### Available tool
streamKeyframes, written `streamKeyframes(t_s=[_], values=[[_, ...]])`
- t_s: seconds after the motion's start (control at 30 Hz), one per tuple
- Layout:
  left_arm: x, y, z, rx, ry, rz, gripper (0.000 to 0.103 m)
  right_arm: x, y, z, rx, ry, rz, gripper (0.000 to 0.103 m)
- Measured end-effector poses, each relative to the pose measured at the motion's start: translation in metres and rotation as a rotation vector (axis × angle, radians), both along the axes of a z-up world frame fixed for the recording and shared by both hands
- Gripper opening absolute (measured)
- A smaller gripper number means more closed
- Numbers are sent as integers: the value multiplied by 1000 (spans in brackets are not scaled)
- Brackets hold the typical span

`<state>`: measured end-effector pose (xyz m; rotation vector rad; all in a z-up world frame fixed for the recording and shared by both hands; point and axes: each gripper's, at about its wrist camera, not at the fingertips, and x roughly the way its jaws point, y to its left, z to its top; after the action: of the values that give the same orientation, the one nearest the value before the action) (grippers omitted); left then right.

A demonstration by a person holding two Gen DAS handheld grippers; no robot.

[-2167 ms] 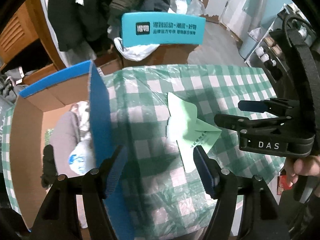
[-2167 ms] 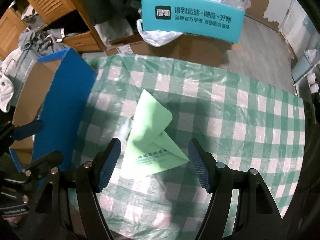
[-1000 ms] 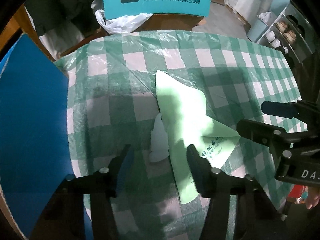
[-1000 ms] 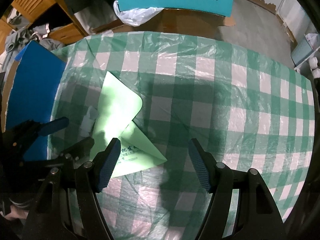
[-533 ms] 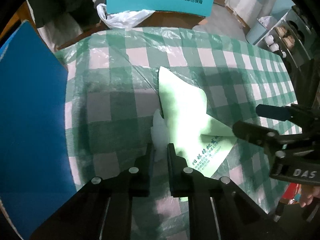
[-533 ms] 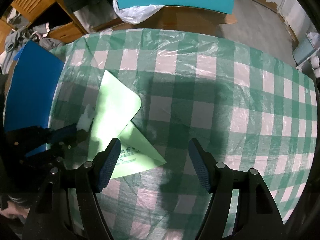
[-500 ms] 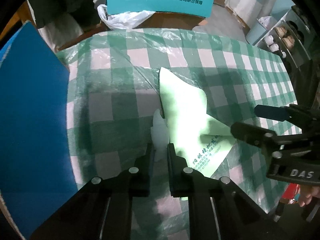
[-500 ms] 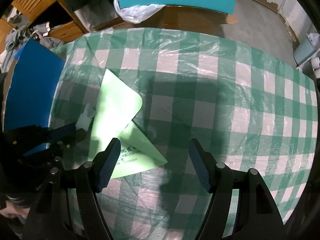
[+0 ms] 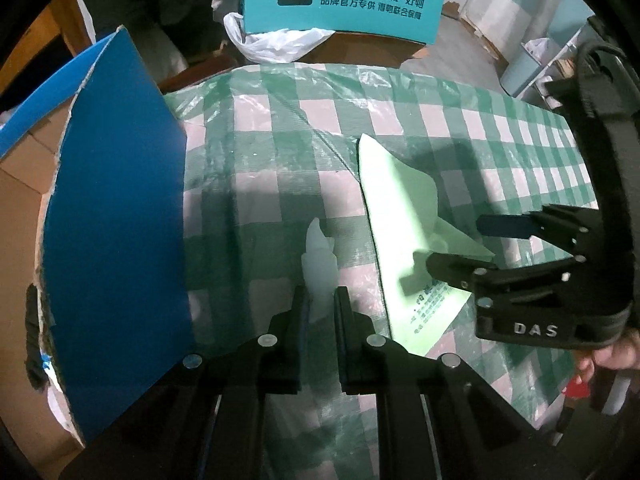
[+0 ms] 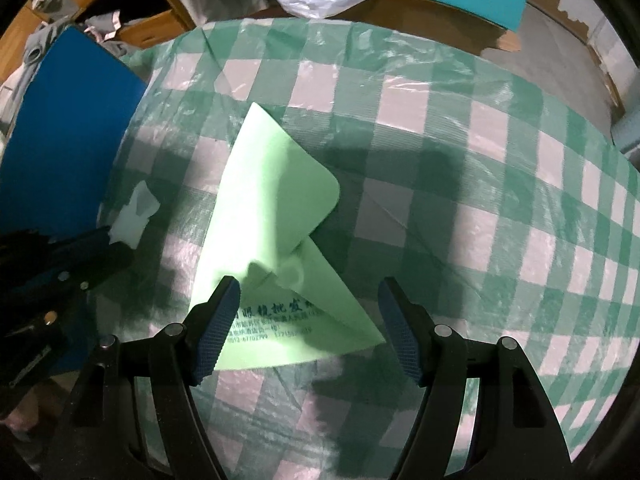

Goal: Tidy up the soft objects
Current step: 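Grasp the white tissue with the left tool while the right tool grasps the green paper envelope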

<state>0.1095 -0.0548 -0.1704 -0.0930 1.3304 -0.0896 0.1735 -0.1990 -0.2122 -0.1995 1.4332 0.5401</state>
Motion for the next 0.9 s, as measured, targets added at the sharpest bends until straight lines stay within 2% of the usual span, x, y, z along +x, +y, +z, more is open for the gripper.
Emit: streamKeyframes(t_s=[0.43, 0.7, 0.9], values=[[-5, 4, 2, -10, -3, -10, 12, 3, 24, -8, -13, 11, 24, 74], [-10, 5, 1, 3, -9, -22, 12, -8, 46, -12, -110, -32, 51, 74], [-13, 6, 2, 0, -11, -23, 12, -8, 49, -14, -108, -30, 21, 74]])
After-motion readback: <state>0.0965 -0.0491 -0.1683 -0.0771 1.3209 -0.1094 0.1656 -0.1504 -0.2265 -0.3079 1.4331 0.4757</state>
